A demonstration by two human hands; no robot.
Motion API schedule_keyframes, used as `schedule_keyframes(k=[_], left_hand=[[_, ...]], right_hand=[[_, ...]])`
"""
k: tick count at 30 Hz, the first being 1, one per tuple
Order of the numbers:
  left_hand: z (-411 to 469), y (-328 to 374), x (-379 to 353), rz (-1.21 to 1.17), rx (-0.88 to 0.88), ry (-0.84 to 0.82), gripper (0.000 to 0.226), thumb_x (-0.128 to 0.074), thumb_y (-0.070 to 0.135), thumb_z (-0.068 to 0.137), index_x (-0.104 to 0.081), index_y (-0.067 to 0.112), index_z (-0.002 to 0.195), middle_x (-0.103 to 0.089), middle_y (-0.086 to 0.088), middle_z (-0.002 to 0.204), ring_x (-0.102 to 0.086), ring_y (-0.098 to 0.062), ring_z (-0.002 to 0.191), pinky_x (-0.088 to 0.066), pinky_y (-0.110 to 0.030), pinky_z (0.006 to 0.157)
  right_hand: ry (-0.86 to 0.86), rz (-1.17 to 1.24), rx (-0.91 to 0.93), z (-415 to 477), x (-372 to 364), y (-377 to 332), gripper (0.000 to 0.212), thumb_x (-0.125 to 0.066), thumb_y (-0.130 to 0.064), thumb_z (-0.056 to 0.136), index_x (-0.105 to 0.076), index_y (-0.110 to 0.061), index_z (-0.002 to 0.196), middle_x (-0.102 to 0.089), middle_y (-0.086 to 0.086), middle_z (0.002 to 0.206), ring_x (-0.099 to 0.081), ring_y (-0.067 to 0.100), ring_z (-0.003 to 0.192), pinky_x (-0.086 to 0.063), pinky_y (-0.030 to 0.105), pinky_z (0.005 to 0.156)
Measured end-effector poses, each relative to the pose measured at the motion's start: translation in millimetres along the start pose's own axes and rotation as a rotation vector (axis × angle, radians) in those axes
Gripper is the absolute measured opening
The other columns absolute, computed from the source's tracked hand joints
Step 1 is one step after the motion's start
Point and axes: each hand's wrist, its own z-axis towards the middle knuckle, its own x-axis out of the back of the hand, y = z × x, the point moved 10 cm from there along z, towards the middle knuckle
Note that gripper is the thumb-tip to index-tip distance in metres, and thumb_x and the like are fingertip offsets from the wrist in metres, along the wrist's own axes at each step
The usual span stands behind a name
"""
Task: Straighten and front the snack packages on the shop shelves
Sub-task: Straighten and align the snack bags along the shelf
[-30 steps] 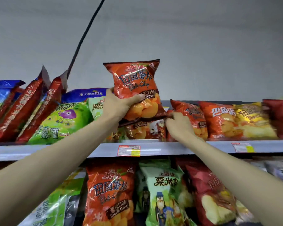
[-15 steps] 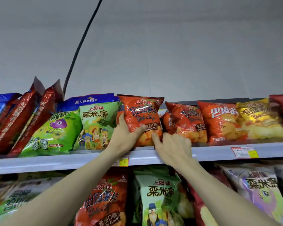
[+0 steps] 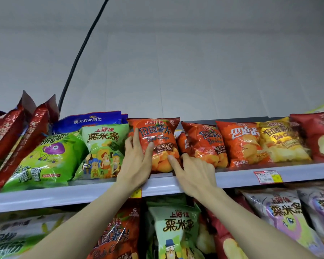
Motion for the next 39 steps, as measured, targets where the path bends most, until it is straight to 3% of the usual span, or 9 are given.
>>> schedule_keyframes(k=[4, 8, 15, 19, 26, 34, 39], left_hand=[[3.5, -10.2, -7.5, 0.032, 0.034, -0.098, 0.082, -0.033, 0.064, 0.106, 0.0, 0.023, 0.169, -0.034, -0.012, 0.163, -0.043, -0.031, 0.145, -0.036, -0.045, 0.118], [8.0, -23.4, -17.6, 0.085, 0.082, -0.16, 0.086, -0.034, 0.066, 0.106, 0.002, 0.019, 0.169, -0.032, -0.016, 0.167, -0.041, -0.035, 0.147, -0.035, -0.049, 0.121], [13.6, -28.2, -19.6, 0.111, 0.143, -0.177, 0.093, -0.031, 0.074, 0.1, -0.004, 0.018, 0.168, -0.033, -0.019, 0.166, -0.04, -0.038, 0.147, -0.035, -0.052, 0.121], [3.7, -3.5, -3.4, 0.242, 0.019, -0.076, 0.078, -0.042, 0.053, 0.108, -0.014, 0.013, 0.168, -0.021, -0.013, 0.173, -0.023, -0.031, 0.158, -0.023, -0.047, 0.128], [-8.9, 30.7, -1.2, 0.465, -0.056, -0.09, 0.068, -0.054, 0.043, 0.105, -0.033, 0.017, 0.164, -0.029, -0.01, 0.17, -0.023, -0.027, 0.157, -0.022, -0.043, 0.127], [-10.6, 116.8, -52.4, 0.565, -0.12, -0.141, 0.059, -0.055, 0.039, 0.096, -0.051, 0.016, 0.151, -0.057, -0.009, 0.143, -0.046, -0.029, 0.137, -0.04, -0.042, 0.11], [-4.2, 139.0, -115.9, 0.613, -0.05, -0.28, 0.055, -0.044, 0.048, 0.082, -0.067, 0.015, 0.12, -0.059, -0.002, 0.102, -0.059, -0.03, 0.105, -0.048, -0.04, 0.085]], right_hand=[[-0.043, -0.051, -0.021, 3.2, -4.9, -0.4, 0.063, -0.014, -0.069, 0.103, -0.055, -0.022, 0.092, -0.072, 0.005, 0.097, -0.066, 0.03, 0.09, -0.039, 0.041, 0.07], [-0.133, -0.089, -0.055, 3.9, -10.7, -1.0, 0.075, -0.015, -0.068, 0.105, -0.069, -0.017, 0.095, -0.073, 0.01, 0.103, -0.066, 0.033, 0.097, -0.04, 0.043, 0.076], [-0.29, -0.04, -0.122, 9.4, -13.0, 11.3, 0.08, -0.018, -0.075, 0.101, -0.068, -0.015, 0.116, -0.067, 0.014, 0.124, -0.062, 0.038, 0.114, -0.045, 0.047, 0.088], [-0.285, 0.001, -0.052, 9.8, -7.0, 18.5, 0.074, -0.023, -0.074, 0.102, -0.067, -0.017, 0.118, -0.066, 0.013, 0.124, -0.062, 0.039, 0.114, -0.043, 0.045, 0.083], [-0.224, -0.02, 0.198, 11.1, 14.4, 32.6, 0.058, -0.03, -0.067, 0.102, -0.064, -0.021, 0.114, -0.068, 0.01, 0.119, -0.064, 0.036, 0.111, -0.047, 0.044, 0.081], [-0.168, -0.083, 0.284, 22.9, 55.6, 106.3, 0.053, -0.031, -0.061, 0.104, -0.06, -0.018, 0.113, -0.066, 0.01, 0.121, -0.06, 0.034, 0.114, -0.045, 0.043, 0.084], [-0.18, -0.151, 0.249, 25.9, 70.3, 165.1, 0.052, -0.033, -0.061, 0.104, -0.059, -0.017, 0.116, -0.065, 0.01, 0.124, -0.06, 0.034, 0.116, -0.04, 0.041, 0.079]])
